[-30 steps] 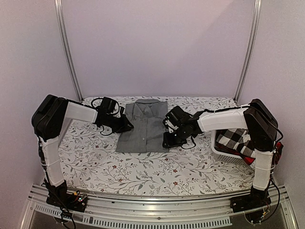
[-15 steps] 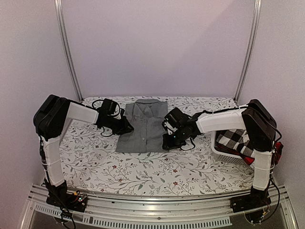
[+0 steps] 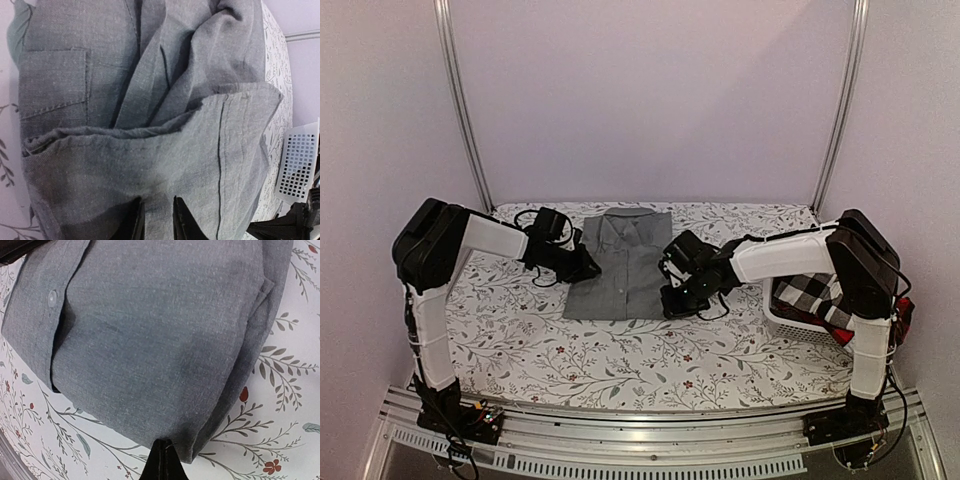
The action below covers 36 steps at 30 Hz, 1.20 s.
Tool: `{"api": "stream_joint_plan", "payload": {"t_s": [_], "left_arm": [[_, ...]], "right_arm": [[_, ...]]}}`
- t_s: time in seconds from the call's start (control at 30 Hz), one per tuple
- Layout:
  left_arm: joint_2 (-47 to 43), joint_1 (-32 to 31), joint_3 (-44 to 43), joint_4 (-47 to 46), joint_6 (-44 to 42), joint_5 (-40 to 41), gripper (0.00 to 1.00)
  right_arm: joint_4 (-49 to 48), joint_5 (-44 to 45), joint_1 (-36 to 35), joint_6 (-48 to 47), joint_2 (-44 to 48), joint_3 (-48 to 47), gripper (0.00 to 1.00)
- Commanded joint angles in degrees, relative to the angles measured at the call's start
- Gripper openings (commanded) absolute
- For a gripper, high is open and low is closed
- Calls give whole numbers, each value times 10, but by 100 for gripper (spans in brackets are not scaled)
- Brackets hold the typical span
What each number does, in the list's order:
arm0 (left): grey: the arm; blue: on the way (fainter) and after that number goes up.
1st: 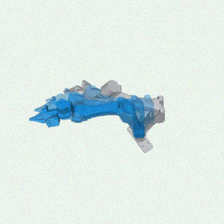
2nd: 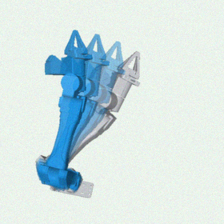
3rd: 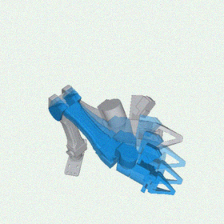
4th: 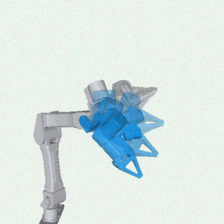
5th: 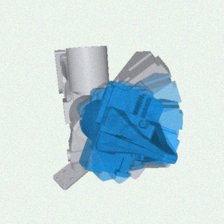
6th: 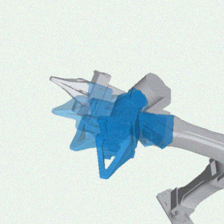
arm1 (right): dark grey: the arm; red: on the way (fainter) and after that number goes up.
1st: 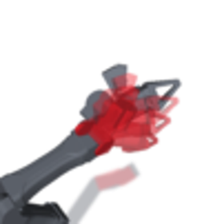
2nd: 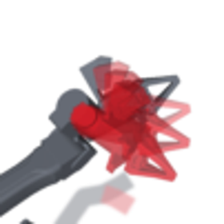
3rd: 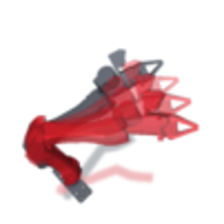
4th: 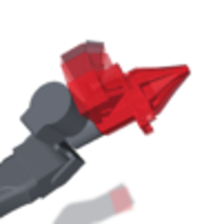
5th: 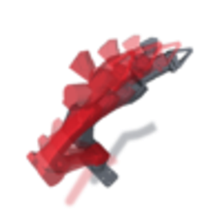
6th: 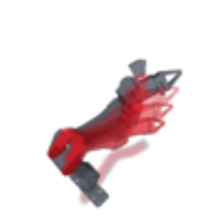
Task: Fold and stack the long sleeve shirts
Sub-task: Smooth out the 2/3-rectangle-folded shirt at the center of the board.
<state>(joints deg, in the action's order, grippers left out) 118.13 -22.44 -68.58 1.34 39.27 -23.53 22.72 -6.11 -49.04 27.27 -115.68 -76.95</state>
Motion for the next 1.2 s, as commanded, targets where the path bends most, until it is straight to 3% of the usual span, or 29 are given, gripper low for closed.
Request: {"api": "stream_joint_plan", "payload": {"t_s": [0.0, 0.13, 0.27, 1.17], "left_arm": [[13, 1, -11, 7, 2, 2, 20], [16, 1, -14, 6, 3, -1, 20], [17, 1, -15, 7, 1, -2, 20], [24, 1, -18, 6, -2, -6, 20]], "right_arm": [[7, 20, -4, 6, 22, 21, 2], [6, 39, -4, 12, 20, 17, 16], [-1, 47, 3, 18, 25, 12, 23], [-6, 33, 22, 23, -32, -39, 25]]}}
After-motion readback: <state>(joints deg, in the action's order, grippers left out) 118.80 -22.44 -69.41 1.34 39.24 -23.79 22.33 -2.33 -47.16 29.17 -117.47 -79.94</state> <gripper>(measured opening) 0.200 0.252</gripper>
